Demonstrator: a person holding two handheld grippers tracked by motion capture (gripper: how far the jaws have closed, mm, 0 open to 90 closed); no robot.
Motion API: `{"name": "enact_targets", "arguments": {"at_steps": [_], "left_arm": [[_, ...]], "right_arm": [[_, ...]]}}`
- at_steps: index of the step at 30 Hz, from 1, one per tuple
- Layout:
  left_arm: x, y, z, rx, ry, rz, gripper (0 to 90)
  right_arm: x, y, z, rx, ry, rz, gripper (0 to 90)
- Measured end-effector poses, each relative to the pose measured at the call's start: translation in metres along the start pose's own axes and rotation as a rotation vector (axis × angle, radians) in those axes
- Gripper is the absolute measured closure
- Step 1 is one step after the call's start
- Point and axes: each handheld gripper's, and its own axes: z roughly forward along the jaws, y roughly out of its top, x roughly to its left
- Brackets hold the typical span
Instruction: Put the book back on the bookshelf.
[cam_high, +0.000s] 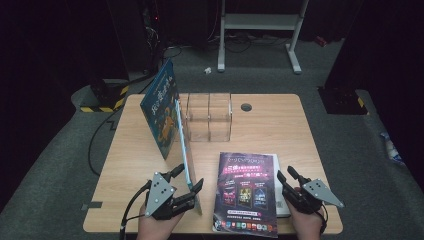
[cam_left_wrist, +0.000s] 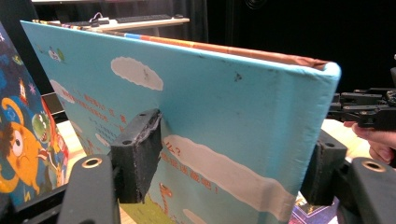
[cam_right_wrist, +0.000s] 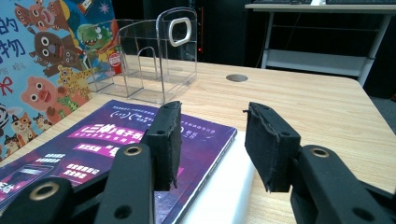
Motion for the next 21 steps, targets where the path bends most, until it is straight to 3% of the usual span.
{"name": "enact_targets", "arguments": {"at_steps": [14,21], "left_arm": [[0.006,-0.001,-0.011,0.019,0.018,0.003,35.8],[0.014,-0.001,-0.019,0.022,0.031,0.024,42.0]], "right_arm": [[0.001,-0.002,0.001,0.01,0.005,0.007,55.7],[0.0,-0.002,0.001,0.006,0.007,0.015,55.8]]}}
